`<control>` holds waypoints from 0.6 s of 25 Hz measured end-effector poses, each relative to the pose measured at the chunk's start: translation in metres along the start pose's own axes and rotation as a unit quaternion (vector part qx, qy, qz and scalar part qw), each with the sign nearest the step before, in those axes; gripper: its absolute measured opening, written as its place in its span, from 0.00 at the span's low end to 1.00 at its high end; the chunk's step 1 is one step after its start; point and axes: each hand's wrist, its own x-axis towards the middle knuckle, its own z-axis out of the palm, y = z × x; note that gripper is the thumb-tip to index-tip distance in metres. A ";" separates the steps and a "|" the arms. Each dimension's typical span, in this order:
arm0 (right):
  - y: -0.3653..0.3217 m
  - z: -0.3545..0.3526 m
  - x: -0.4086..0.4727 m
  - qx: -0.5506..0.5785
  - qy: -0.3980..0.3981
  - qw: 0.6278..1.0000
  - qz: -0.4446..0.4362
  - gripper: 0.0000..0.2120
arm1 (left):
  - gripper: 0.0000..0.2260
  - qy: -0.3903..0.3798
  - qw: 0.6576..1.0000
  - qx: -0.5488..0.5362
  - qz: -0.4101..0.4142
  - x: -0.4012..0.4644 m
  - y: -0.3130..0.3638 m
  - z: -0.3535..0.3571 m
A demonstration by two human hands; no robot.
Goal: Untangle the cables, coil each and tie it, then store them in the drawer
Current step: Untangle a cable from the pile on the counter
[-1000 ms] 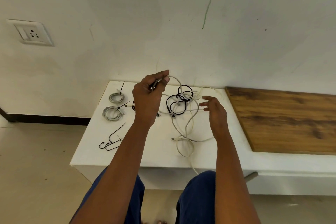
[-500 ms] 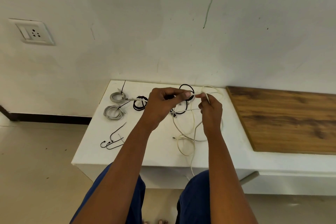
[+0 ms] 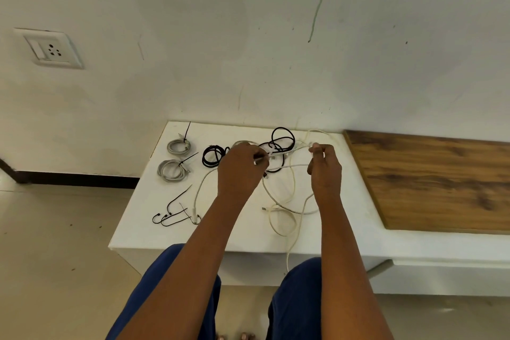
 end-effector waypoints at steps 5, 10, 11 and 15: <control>-0.001 0.002 0.002 0.101 0.075 0.991 -0.035 0.10 | 0.05 0.056 0.995 -0.079 -0.013 0.004 -0.007 -0.004; 0.000 -0.007 0.010 0.403 0.055 0.910 0.086 0.14 | 0.04 0.062 0.991 -0.115 -0.035 0.009 -0.015 -0.010; 0.001 -0.009 0.011 0.442 0.060 0.889 0.102 0.14 | 0.03 0.076 0.988 -0.128 -0.038 0.010 -0.016 -0.012; 0.009 -0.020 0.015 0.496 0.066 0.853 0.148 0.15 | 0.04 0.146 0.977 -0.151 -0.031 0.015 -0.013 -0.021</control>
